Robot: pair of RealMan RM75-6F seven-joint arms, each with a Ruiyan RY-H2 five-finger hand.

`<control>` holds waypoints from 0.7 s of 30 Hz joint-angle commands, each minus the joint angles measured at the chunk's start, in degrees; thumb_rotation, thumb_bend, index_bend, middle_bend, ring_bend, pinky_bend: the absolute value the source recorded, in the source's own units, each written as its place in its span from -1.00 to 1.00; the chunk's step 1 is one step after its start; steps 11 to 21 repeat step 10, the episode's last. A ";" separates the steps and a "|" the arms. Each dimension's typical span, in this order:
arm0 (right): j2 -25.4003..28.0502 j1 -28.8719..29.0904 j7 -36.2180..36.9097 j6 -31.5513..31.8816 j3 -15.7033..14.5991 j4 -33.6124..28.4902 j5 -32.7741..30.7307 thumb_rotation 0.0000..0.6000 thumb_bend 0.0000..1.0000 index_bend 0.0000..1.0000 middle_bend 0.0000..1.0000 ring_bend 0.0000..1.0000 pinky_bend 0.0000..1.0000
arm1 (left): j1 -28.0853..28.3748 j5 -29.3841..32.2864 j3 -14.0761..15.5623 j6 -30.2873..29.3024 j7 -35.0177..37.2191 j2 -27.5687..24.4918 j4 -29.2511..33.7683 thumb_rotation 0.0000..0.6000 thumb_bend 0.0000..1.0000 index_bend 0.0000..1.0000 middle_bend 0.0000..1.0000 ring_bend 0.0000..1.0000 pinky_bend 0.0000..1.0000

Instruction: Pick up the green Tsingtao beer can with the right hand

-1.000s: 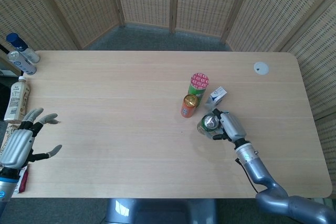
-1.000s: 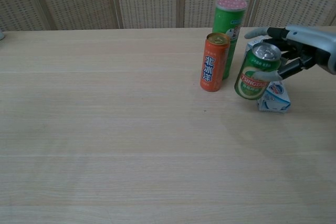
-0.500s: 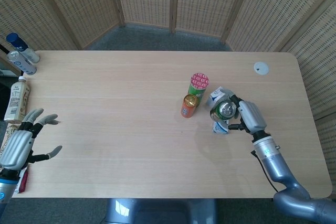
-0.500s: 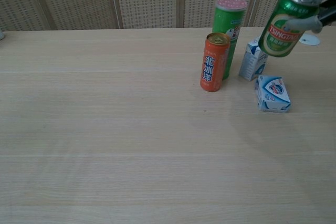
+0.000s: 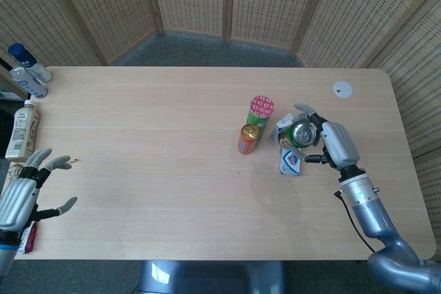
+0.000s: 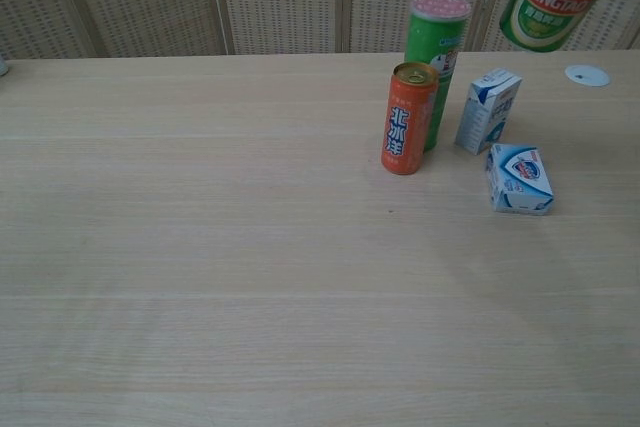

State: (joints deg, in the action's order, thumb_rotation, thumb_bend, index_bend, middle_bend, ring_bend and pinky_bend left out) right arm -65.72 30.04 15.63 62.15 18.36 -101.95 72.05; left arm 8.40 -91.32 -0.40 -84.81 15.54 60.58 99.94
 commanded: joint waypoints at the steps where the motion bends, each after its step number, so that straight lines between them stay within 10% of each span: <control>1: 0.22 0.08 -0.56 0.23 0.05 -0.51 -0.33 1.00 -0.38 -0.73 -0.14 0.18 0.23 | -0.39 -0.01 0.13 -0.45 0.66 -0.18 -0.37 0.89 -0.46 -0.63 -0.32 -0.83 -1.00; 21: 0.81 -0.19 -1.87 1.16 -0.20 -1.72 -0.97 1.00 -0.38 -0.72 -0.14 0.19 0.23 | -0.31 -0.12 0.22 -0.04 2.03 0.52 -1.86 0.89 -0.46 -0.63 -0.32 -0.83 -1.00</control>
